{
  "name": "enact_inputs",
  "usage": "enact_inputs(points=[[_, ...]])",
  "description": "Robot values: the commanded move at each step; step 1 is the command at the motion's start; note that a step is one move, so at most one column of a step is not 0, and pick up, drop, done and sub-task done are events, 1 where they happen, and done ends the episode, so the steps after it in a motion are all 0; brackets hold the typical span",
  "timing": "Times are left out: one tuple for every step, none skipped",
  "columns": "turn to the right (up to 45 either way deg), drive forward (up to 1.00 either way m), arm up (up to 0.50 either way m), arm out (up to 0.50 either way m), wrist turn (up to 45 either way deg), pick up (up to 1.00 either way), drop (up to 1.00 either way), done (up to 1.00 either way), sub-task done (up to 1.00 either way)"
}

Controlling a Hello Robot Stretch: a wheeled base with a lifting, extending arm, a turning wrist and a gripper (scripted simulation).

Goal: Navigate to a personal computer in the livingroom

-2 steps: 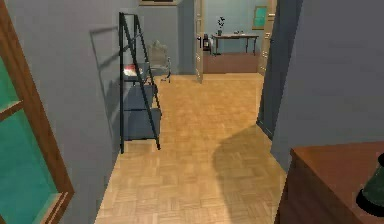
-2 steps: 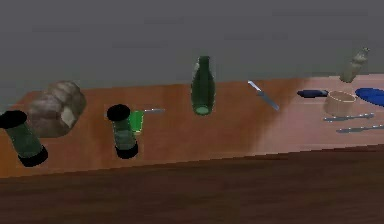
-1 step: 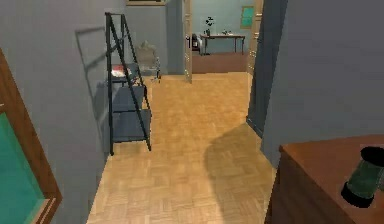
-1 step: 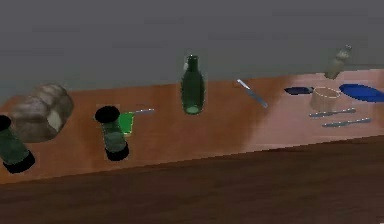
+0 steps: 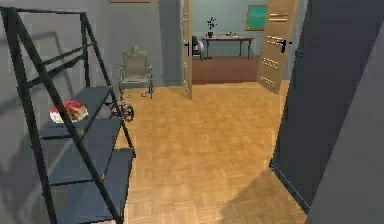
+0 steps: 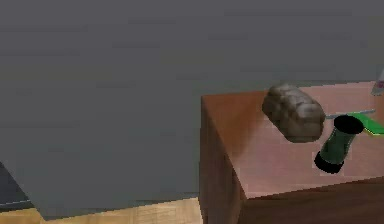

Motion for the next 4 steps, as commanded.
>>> enact_inputs(points=[[15.0,0.0,0.0,0.0,0.0,0.0,0.0,0.0,0.0],[0.0,0.05,0.0,0.0,0.0,0.0,0.0,0.0,0.0],[-3.0,0.0,0.0,0.0,0.0,0.0,0.0,0.0,0.0],[-39.0,0.0,0.0,0.0,0.0,0.0,0.0,0.0,0.0]])
